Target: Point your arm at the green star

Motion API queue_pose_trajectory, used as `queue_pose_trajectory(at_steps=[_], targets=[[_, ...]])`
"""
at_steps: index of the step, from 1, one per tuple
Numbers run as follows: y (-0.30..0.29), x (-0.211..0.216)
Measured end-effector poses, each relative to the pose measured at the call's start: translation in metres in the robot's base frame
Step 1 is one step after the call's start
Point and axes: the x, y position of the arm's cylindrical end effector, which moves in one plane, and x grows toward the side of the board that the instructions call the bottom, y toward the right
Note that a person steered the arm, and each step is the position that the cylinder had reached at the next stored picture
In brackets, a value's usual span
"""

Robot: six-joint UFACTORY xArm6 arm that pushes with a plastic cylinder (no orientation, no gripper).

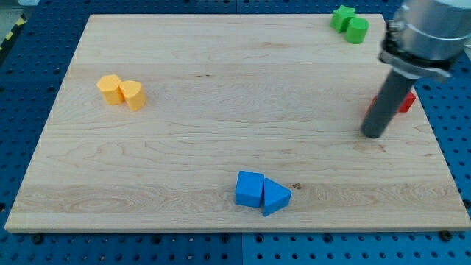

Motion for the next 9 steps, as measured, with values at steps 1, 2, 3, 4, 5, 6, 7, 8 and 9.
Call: queue_pose_trajectory(at_steps=[1,2,3,4,5,6,7,8,9], targets=[[-0.068,-0.023],[-0.109,-0.09],[-0.12,-0.164],[-0.112,-0.219],[-0.083,-0.265],[-0.05,-0.292],[-0.043,-0.291],[-0.042,-0.292],[-0.031,-0.292]])
